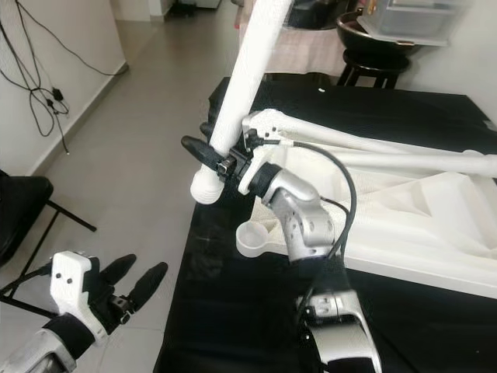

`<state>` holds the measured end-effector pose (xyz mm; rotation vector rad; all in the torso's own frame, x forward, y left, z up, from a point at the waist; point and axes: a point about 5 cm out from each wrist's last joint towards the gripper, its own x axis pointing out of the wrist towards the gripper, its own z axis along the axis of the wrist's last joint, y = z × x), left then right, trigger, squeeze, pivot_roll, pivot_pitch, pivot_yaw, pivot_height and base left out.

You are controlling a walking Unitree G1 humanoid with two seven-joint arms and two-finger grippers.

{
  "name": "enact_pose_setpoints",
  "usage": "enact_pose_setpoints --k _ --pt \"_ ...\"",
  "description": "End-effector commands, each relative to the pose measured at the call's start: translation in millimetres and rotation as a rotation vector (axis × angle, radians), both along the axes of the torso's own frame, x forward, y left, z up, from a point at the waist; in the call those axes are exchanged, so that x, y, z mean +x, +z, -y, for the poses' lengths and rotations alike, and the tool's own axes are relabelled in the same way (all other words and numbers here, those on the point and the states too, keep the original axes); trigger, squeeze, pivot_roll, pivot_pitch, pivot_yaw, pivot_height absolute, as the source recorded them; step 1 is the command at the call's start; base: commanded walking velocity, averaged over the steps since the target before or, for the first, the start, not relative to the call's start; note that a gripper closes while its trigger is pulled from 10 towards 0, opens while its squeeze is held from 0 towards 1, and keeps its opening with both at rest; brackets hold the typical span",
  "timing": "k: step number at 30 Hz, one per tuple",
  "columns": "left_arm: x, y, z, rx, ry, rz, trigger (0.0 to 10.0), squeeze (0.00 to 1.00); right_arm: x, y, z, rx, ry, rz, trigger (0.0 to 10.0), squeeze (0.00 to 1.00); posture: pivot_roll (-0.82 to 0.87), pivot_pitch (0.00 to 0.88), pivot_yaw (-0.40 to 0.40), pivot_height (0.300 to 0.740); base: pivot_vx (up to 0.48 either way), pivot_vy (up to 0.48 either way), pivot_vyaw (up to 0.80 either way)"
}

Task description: Building children table

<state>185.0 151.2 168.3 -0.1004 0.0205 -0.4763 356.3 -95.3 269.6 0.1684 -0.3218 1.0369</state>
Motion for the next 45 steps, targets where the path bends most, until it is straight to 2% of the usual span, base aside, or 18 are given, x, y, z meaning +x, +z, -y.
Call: enact_pose_setpoints --k 1,2,5,8,9,12,15,17,20,22,23,25,29,32,37,42,45 --pt "-9.7 0.9 2.5 0.083 -0.039 0.004 10.0 0.00 1.2 2.5 9.1 0.038 0.071 0.010 10.0 0.00 0.11 0.293 -0.040 0.740 0.000 0.000 0.00" --pt "-14.8 1.4 4.5 0.127 -0.061 0.018 10.0 0.00 1.2 3.7 13.0 0.028 0.109 0.024 10.0 0.00 0.12 0.310 -0.035 0.740 0.000 0.000 0.00" --pt "-18.6 1.8 5.9 0.150 -0.073 0.026 10.0 0.00 0.6 4.4 15.5 0.021 0.133 0.034 10.0 0.00 0.12 0.315 -0.034 0.740 0.000 0.000 0.00" --pt "-35.0 4.9 13.5 0.251 -0.109 0.069 10.0 0.00 -4.5 9.2 39.7 -0.001 0.212 0.063 10.0 0.00 0.13 0.358 -0.012 0.740 0.000 0.000 0.00" --pt "-35.0 4.9 13.5 0.251 -0.109 0.069 10.0 0.00 -4.5 9.2 39.7 -0.001 0.212 0.063 10.0 0.00 0.13 0.358 -0.012 0.740 0.000 0.000 0.00" --pt "-40.5 5.2 12.9 0.305 -0.096 0.072 10.0 0.00 -8.6 9.2 61.4 -0.042 0.223 0.081 10.0 0.00 0.13 0.373 0.001 0.740 0.000 0.000 0.00" --pt "-42.9 6.6 12.5 0.315 -0.095 0.075 10.0 0.00 -11.8 8.8 68.4 -0.069 0.236 0.089 10.0 0.00 0.12 0.382 0.014 0.740 0.000 0.000 0.00" --pt "-49.0 9.0 12.6 0.319 -0.103 0.072 10.0 0.00 -21.6 9.8 83.4 -0.134 0.264 0.106 10.0 0.00 0.12 0.394 0.028 0.740 0.000 0.000 0.00" --pt "-52.1 9.7 13.0 0.322 -0.110 0.069 10.0 0.00 -27.4 10.9 89.2 -0.164 0.289 0.116 10.0 0.00 0.12 0.397 0.032 0.740 0.000 0.000 0.00" --pt "-56.2 9.9 13.7 0.326 -0.122 0.065 10.0 0.00 -39.5 11.9 93.4 -0.218 0.347 0.130 10.0 0.00 0.12 0.406 0.040 0.740 0.000 0.000 0.00" --pt "-56.2 9.9 13.7 0.326 -0.122 0.065 10.0 0.00 -39.5 11.9 93.4 -0.218 0.347 0.130 10.0 0.00 0.12 0.406 0.040 0.740 0.000 0.000 0.00" --pt "-58.4 9.8 14.8 0.322 -0.137 0.060 10.0 0.00 -52.0 9.0 89.2 -0.298 0.396 0.138 10.0 0.00 0.11 0.414 0.045 0.740 0.000 0.000 0.00" --pt "-58.5 10.2 15.9 0.315 -0.148 0.061 10.0 0.00 -59.0 2.5 78.4 -0.372 0.420 0.151 10.0 0.00 0.11 0.420 0.042 0.740 0.000 0.000 0.00" --pt "-58.2 10.4 16.1 0.315 -0.148 0.062 10.0 0.00 -59.0 1.4 74.4 -0.385 0.412 0.163 10.0 0.00 0.11 0.420 0.042 0.740 0.000 0.000 0.00" --pt "-55.4 10.1 16.6 0.309 -0.146 0.070 10.0 0.00 -51.8 2.5 50.4 -0.386 0.339 0.219 10.0 0.00 0.09 0.414 0.032 0.740 0.000 0.000 0.00" --pt "-53.5 9.9 17.8 0.301 -0.148 0.075 10.0 0.00 -43.7 5.5 44.1 -0.372 0.289 0.228 10.0 0.00 0.09 0.409 0.023 0.740 0.000 0.000 0.00" --pt "-52.1 9.4 19.2 0.297 -0.153 0.080 10.0 0.00 -38.3 9.5 45.8 -0.367 0.267 0.223 10.0 0.00 0.09 0.406 0.013 0.740 0.000 0.000 0.00"
